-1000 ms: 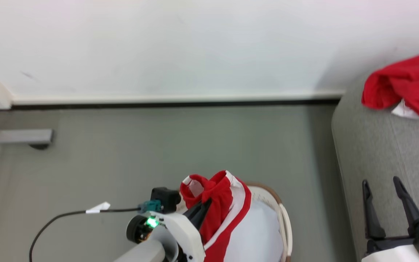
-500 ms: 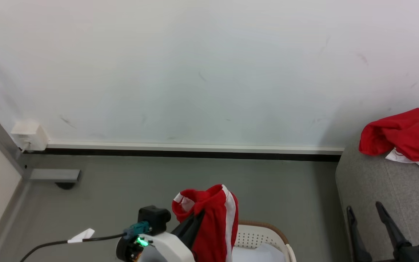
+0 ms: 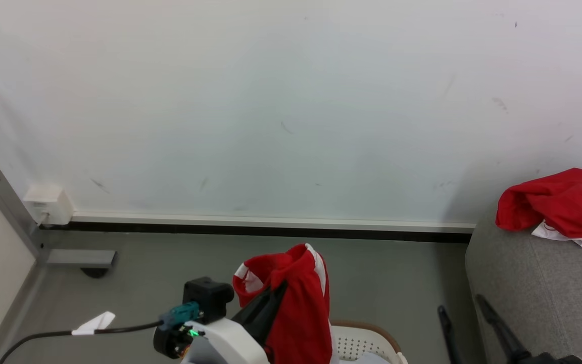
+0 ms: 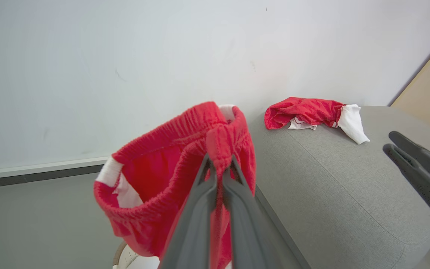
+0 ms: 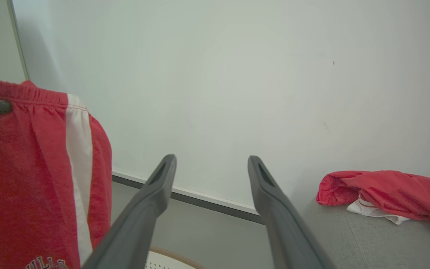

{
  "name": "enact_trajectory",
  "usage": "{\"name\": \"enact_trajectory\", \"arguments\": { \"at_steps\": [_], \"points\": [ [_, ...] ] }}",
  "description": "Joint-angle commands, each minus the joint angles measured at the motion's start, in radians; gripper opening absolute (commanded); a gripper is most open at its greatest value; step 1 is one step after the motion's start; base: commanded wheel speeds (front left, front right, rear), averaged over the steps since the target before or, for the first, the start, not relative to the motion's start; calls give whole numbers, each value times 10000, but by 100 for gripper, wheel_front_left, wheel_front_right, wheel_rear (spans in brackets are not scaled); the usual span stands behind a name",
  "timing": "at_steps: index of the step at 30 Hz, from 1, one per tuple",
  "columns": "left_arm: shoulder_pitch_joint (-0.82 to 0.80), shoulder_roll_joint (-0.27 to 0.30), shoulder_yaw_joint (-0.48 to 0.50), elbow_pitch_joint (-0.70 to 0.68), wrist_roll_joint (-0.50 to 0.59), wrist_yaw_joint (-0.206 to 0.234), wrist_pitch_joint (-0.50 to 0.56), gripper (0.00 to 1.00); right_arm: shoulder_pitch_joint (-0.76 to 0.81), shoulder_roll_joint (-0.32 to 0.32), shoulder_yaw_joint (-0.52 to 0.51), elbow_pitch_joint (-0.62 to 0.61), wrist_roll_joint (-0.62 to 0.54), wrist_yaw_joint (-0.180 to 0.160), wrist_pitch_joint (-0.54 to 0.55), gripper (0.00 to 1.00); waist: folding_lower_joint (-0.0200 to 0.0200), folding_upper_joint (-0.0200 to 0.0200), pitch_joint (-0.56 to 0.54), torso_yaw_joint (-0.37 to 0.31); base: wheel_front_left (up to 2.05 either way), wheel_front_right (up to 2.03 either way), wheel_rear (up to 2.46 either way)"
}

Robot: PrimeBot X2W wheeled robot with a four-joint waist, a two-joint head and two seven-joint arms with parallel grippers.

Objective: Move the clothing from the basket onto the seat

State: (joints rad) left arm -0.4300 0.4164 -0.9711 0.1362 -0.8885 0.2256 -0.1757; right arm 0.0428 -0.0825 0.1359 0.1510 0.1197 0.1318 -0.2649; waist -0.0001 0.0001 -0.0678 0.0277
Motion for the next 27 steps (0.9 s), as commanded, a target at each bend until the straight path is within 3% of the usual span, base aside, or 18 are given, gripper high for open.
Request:
{"name": "enact_trajectory", "arguments": {
  "at_steps": [1,11,27],
  "points": [
    [118,128,36,-355,53,115,111,0,-47,-148,568,-77,252,-22,10,100,1,-1,-28,-4,0,0,0],
    [-176,108,-76,-1450,181,353,461,0,-1132,-1171,3614,-261,1463,-22,11,100,1,-1,-95,76,0,0,0],
    [-476,-345,-758,-1991,-74,-326,1115,0,-3040,-2383,6409,1034,2720,-22,11,100,1,-1,-193,258,0,0,0]
  ]
}}
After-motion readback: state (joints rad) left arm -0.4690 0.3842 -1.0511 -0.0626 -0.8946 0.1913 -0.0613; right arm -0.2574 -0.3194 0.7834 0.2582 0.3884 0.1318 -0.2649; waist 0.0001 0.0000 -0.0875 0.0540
